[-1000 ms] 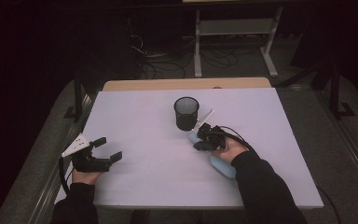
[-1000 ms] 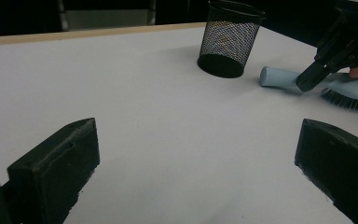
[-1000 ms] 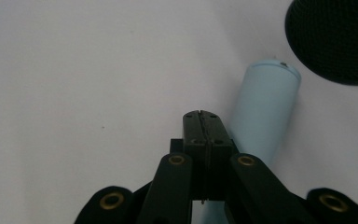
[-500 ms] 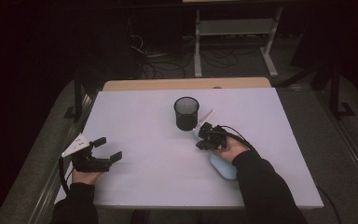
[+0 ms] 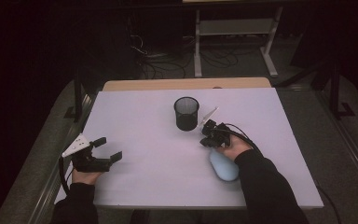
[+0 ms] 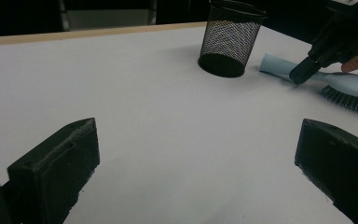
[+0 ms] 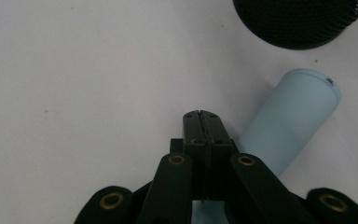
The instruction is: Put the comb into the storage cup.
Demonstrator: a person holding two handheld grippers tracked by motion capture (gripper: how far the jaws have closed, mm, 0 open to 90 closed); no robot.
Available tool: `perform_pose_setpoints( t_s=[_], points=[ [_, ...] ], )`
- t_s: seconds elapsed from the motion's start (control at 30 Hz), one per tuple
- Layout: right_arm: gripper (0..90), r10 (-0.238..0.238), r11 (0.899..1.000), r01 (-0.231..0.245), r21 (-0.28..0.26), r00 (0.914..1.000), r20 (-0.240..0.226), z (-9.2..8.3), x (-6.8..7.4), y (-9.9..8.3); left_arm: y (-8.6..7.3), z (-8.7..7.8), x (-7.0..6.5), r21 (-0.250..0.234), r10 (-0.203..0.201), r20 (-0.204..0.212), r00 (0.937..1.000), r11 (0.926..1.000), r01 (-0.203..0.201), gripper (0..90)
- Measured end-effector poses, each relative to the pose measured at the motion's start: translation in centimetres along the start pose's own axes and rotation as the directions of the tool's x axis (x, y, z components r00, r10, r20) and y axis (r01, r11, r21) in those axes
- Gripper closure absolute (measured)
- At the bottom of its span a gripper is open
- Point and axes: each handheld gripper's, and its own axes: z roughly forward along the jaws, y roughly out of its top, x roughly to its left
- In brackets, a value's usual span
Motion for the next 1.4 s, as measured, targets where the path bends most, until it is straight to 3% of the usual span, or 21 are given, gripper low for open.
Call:
perform_pose_setpoints(
  t_s=[0.57, 1.4],
  points=[
    [88.8, 0.079, 0.997, -0.078, -0.020, 0.9949, 0.063, -0.7, -2.1, -1.4, 0.0, 0.0, 0.0, 0.000, 0.000, 0.000, 1.0000, 1.0000, 0.000, 0.0],
    [88.7, 0.181, 0.982, -0.176, -0.065, 0.9806, 0.075, -2.2, -4.1, -4.8, -0.1, 0.1, 0.0, 0.006, -0.004, 0.001, 1.0000, 1.0000, 0.004, 0.0]
  ],
)
